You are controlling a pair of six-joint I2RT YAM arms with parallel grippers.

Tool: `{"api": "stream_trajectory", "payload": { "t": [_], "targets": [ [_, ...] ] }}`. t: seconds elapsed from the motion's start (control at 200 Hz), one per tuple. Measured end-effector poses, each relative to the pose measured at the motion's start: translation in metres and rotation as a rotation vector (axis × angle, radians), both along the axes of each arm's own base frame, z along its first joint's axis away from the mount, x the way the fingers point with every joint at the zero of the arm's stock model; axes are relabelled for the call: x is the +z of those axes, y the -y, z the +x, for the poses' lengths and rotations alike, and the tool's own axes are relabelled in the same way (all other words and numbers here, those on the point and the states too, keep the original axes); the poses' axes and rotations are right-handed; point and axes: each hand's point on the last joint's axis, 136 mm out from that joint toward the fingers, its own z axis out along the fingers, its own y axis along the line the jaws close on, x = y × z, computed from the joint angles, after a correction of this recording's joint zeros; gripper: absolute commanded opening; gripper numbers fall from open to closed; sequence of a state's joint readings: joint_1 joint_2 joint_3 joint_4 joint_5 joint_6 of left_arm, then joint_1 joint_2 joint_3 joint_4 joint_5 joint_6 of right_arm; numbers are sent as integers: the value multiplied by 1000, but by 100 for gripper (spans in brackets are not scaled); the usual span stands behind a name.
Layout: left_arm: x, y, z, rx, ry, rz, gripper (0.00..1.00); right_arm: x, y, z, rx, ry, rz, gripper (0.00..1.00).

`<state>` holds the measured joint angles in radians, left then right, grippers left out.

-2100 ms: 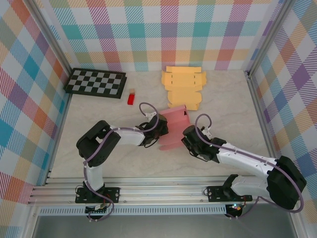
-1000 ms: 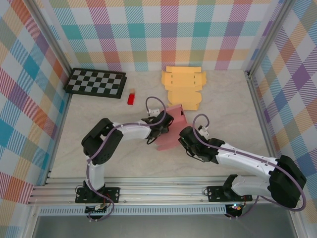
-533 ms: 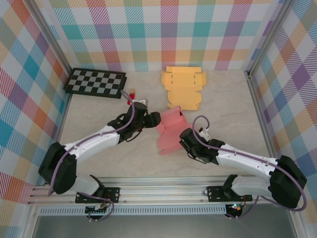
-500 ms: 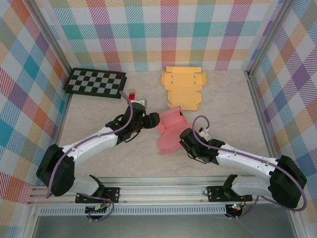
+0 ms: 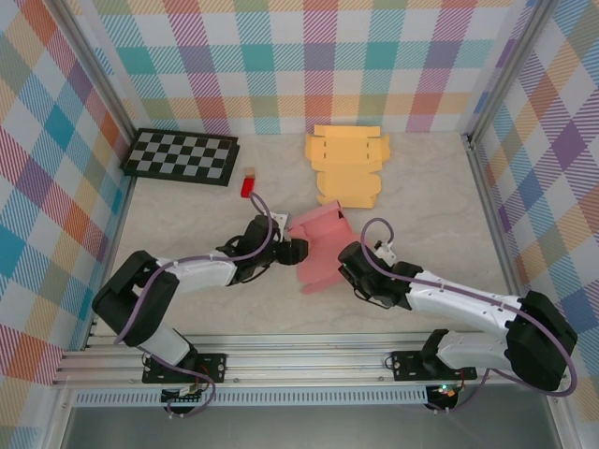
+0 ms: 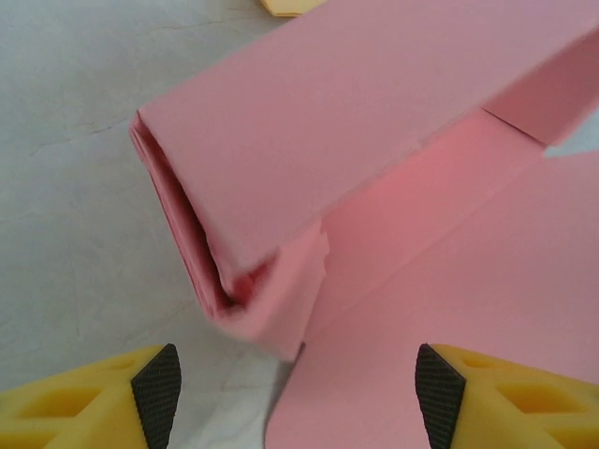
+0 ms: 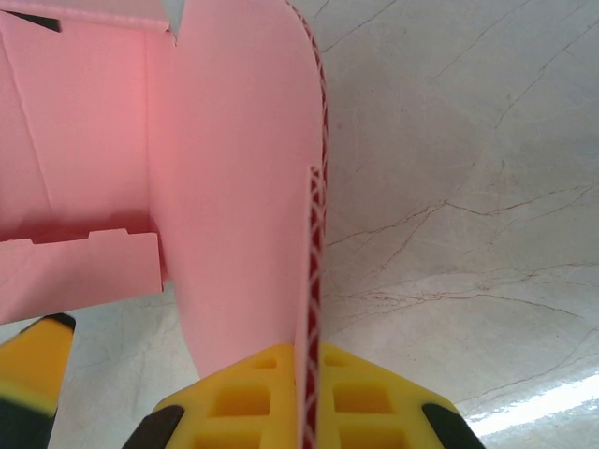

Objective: Fold the paper box

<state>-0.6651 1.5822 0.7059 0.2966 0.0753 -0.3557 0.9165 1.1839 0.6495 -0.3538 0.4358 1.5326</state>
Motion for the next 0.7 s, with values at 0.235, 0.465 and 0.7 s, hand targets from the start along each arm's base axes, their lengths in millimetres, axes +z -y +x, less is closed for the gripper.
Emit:
{"api": "stream_trajectory", "payload": {
  "t": [0.235,0.465,0.7],
  "targets": [
    [-9,-11,32,151,50,32,52,-3,-6,-1,18,-23,4,0],
    [-2,-19,60,300,66,40,3,2,-17,2,35,-14,46,0],
    [-2,-16,75,449,43,253,0,7,-32,12,39,1,54,0]
  ]
}}
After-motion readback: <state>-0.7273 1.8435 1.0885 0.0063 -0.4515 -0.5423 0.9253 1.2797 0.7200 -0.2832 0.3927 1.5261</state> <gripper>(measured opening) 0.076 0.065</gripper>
